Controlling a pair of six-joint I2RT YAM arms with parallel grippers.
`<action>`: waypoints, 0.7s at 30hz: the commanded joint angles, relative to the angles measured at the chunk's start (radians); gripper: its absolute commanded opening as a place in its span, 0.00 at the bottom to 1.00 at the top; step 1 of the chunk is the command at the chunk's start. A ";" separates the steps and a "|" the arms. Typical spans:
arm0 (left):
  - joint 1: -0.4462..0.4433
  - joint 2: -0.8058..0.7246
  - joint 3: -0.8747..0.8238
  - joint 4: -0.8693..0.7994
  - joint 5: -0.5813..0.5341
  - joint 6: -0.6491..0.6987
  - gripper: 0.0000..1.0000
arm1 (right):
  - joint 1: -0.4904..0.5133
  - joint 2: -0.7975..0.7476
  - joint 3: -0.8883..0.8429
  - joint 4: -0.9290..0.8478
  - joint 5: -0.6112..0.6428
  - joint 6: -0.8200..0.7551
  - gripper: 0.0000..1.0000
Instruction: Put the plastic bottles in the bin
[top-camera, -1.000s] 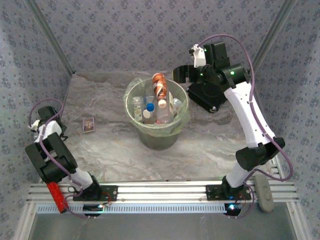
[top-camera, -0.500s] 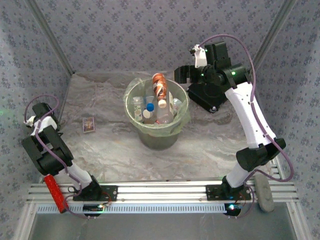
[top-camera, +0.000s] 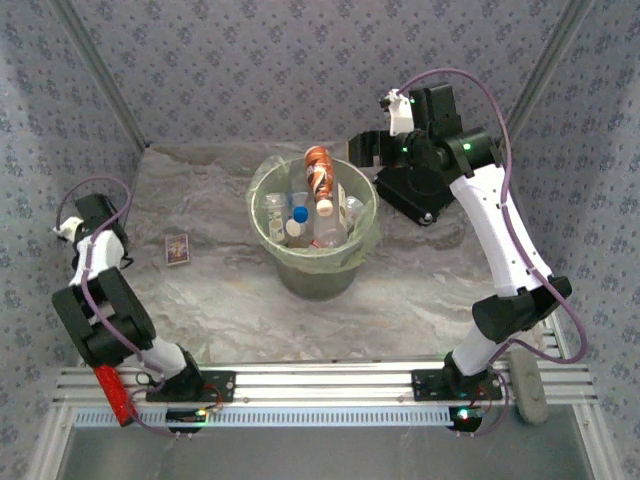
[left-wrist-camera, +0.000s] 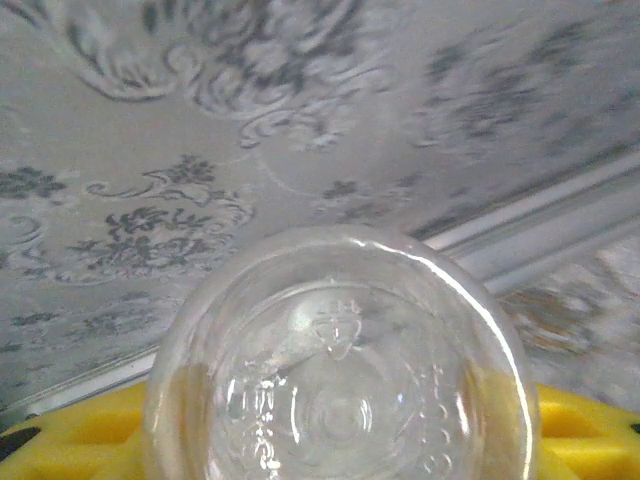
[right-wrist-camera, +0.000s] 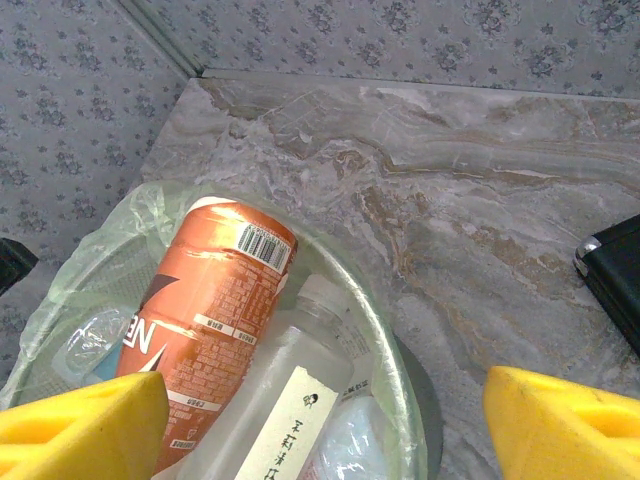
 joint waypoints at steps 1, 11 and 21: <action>-0.071 -0.124 0.015 -0.094 0.001 0.003 0.60 | -0.002 -0.019 0.006 0.003 0.004 0.007 0.84; -0.420 -0.417 0.260 -0.412 0.183 0.028 0.55 | -0.007 -0.047 -0.021 0.043 0.014 0.019 0.84; -0.591 -0.509 0.562 -0.410 0.748 -0.001 0.50 | -0.010 -0.108 -0.113 0.099 0.043 0.050 0.84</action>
